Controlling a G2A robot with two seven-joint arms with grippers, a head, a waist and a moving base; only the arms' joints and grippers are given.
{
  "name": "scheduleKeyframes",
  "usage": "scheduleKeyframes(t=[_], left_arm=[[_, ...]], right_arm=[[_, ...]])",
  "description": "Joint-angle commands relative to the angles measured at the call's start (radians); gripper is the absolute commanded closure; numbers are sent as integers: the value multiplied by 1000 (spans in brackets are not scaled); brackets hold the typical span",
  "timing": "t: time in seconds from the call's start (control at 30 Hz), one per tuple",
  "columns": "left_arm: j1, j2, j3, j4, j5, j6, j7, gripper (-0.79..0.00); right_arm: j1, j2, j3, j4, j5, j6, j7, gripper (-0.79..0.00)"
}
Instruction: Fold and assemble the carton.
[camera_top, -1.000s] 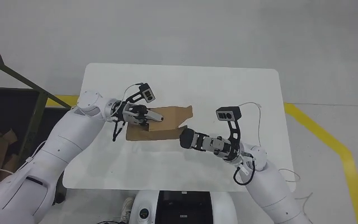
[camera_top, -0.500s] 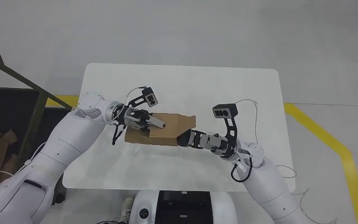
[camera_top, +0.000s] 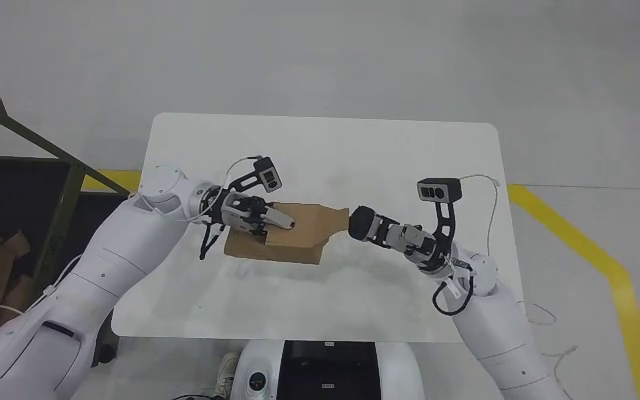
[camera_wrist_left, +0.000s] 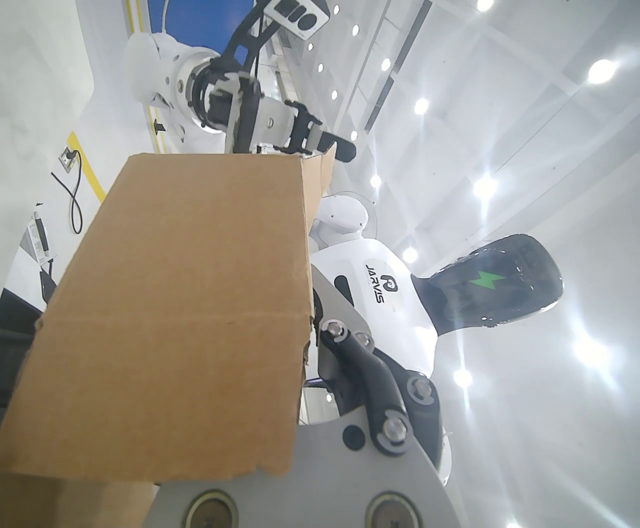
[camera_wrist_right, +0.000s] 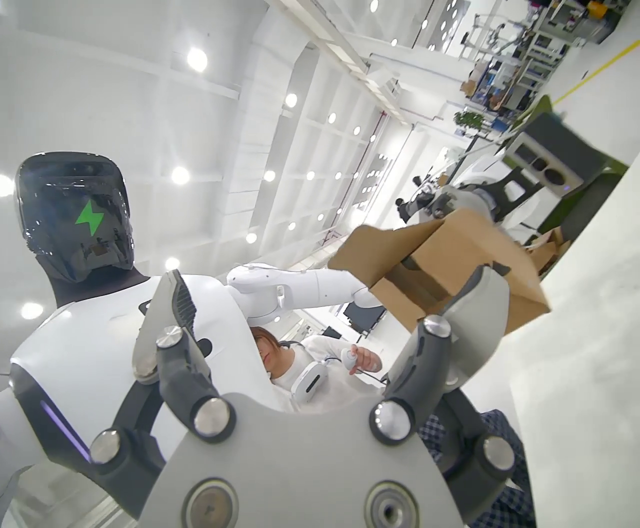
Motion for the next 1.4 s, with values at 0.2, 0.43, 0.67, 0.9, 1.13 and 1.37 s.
scheduleKeyframes(t=[0.2,0.43,0.67,0.9,1.13,1.37], left_arm=[[15,11,17,-30,-12,10,0,0],[13,23,39,-41,3,22,0,0],[4,31,55,-44,5,17,0,0],[-6,40,62,-37,-3,12,0,0],[-9,48,71,-38,-7,7,0,0],[-13,54,79,-35,-14,-2,0,0]], right_arm=[[28,8,52,-53,-189,-8,-86,-785],[87,4,41,-63,-461,16,-211,-785],[127,0,-10,-77,-728,63,-290,-785],[142,4,-32,-71,-748,25,-275,-785],[156,21,30,-78,-801,-31,-263,-785],[156,21,30,-78,-801,-31,-263,-785]])
